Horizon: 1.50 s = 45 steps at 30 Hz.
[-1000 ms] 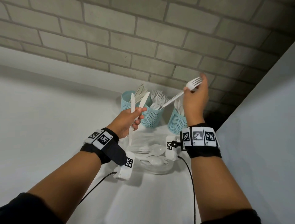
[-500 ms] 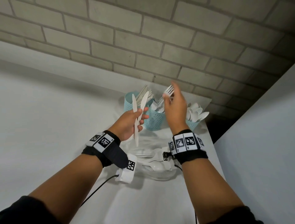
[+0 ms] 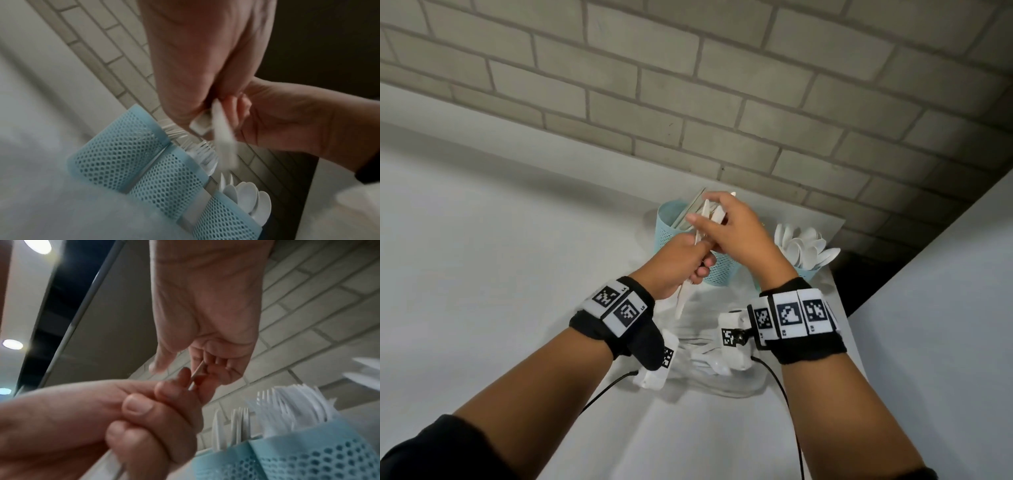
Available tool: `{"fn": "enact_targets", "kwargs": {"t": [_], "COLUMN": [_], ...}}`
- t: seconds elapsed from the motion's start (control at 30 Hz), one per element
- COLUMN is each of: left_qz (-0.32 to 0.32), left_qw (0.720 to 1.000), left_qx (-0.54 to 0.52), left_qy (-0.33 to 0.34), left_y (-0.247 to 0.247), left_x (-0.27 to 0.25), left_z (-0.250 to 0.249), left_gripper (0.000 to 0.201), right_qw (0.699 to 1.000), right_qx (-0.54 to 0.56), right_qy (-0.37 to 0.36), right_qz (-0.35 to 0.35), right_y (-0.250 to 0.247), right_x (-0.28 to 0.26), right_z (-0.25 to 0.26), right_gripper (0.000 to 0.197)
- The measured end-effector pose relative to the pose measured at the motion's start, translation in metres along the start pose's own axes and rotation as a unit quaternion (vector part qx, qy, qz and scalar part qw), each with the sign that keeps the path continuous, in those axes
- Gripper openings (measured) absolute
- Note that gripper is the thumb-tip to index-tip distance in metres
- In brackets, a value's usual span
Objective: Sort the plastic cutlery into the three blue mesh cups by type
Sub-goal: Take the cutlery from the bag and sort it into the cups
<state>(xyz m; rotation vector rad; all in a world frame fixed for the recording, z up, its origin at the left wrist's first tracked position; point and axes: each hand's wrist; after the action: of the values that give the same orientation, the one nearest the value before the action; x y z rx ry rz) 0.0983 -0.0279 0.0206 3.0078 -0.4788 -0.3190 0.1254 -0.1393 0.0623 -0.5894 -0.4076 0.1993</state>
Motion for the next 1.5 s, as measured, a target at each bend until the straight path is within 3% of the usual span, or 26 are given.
{"fn": "enact_targets", "kwargs": {"t": [0.1, 0.2, 0.3, 0.4, 0.5, 0.57, 0.7, 0.8, 0.9, 1.07, 1.2, 1.3, 1.43, 1.5], "left_qz": [-0.002, -0.002, -0.018, -0.056, -0.137, -0.166, -0.154, -0.131, -0.117, -0.11, -0.098, -0.096, -0.06, -0.021], "left_qw": [0.997, 0.995, 0.994, 0.996, 0.99, 0.985, 0.98, 0.972, 0.967, 0.966, 0.963, 0.958, 0.939, 0.922], "left_qx": [0.077, 0.096, 0.103, 0.069, -0.006, -0.003, 0.105, 0.175, 0.206, 0.212, 0.225, 0.245, 0.323, 0.375], "left_qy": [0.004, -0.012, -0.013, -0.002, -0.02, -0.039, -0.075, -0.087, -0.094, -0.102, -0.111, -0.111, -0.101, -0.098], "left_y": [-0.004, -0.01, -0.014, -0.021, -0.032, -0.038, -0.039, -0.037, -0.037, -0.035, -0.03, -0.029, -0.018, -0.007], "left_x": [-0.001, -0.003, -0.003, -0.002, -0.001, -0.001, 0.0, 0.0, 0.0, -0.001, -0.004, -0.008, -0.015, -0.019], "left_z": [0.0, 0.003, 0.003, 0.001, 0.003, 0.009, 0.021, 0.027, 0.03, 0.03, 0.03, 0.03, 0.028, 0.028], "left_gripper": [0.026, 0.022, 0.029, 0.029, 0.028, 0.025, 0.018, 0.017, 0.016, 0.014, 0.014, 0.015, 0.019, 0.022], "right_qw": [0.999, 0.997, 0.992, 0.984, 0.956, 0.941, 0.945, 0.962, 0.934, 0.908, 0.899, 0.91, 0.954, 0.978], "right_qx": [0.04, 0.046, 0.028, 0.03, 0.037, -0.002, -0.11, -0.213, -0.352, -0.407, -0.418, -0.402, -0.279, -0.18], "right_qy": [0.014, 0.042, 0.064, 0.04, -0.013, -0.056, -0.101, -0.071, -0.055, -0.055, -0.085, -0.102, -0.059, -0.035], "right_qz": [0.003, -0.044, -0.103, -0.168, -0.291, -0.334, -0.292, -0.154, -0.003, 0.082, 0.096, 0.02, -0.094, -0.097], "right_y": [0.002, 0.0, -0.011, -0.023, -0.035, -0.034, -0.009, 0.015, 0.031, 0.032, 0.028, 0.015, -0.012, -0.022], "right_x": [0.001, 0.006, 0.018, 0.028, 0.038, 0.045, 0.057, 0.06, 0.059, 0.054, 0.051, 0.043, 0.022, 0.006], "right_z": [-0.004, -0.008, -0.009, -0.003, 0.001, 0.001, -0.006, -0.015, -0.031, -0.039, -0.036, -0.03, -0.017, -0.008], "right_gripper": [0.06, 0.067, 0.043, 0.018, 0.015, 0.016, 0.022, 0.022, 0.028, 0.03, 0.03, 0.028, 0.022, 0.017]}}
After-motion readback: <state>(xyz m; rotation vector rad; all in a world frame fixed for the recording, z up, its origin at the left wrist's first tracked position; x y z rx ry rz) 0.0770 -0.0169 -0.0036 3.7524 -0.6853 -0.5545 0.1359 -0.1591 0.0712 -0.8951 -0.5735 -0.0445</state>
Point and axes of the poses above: each hand's wrist, its own x-axis towards the middle knuckle, its own y-axis out of the palm, z = x × y, and after that the axes turned 9 degrees about -y, right-handed
